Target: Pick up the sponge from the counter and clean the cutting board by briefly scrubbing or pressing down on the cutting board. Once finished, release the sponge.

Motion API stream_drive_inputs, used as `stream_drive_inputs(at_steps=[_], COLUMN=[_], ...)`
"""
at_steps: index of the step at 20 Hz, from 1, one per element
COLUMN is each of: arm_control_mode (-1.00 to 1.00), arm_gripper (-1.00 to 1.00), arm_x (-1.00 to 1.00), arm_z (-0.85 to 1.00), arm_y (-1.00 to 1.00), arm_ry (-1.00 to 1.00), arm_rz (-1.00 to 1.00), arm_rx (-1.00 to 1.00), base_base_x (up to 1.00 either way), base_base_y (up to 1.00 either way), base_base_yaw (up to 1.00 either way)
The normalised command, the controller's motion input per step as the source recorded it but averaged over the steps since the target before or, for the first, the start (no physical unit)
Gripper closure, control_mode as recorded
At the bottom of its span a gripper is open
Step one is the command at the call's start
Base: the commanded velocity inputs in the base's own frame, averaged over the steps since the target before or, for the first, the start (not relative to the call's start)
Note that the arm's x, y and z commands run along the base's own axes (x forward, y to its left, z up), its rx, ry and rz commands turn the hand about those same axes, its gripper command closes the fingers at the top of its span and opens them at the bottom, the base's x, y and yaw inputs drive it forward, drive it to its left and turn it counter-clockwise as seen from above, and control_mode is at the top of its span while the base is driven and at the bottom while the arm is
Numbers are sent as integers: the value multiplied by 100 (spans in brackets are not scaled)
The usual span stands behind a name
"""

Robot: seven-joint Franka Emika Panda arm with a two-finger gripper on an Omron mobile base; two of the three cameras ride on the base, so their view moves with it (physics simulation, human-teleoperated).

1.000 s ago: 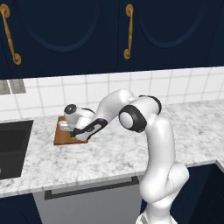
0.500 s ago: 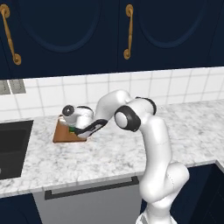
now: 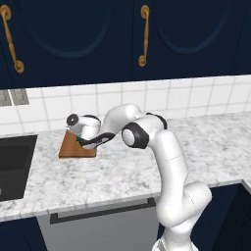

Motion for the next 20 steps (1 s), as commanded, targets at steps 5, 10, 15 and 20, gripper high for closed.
stream_drive_inputs(at_steps=[5,10,15,20], arm_control_mode=[-100,-100,-100,-100], arm_gripper=[100,100,100,100], arm_x=[66,20,-5,-27], arm_z=[-62,-44,-23,-51], arm_y=[-60,-80,-75,-9], arm_ry=[-5,-5,10,6], arm_rz=[-7,-3,-1,0], arm_rx=[0,4,5,-1], base_base_x=[0,0,0,0], base_base_y=[0,0,0,0], base_base_yaw=[0,0,0,0])
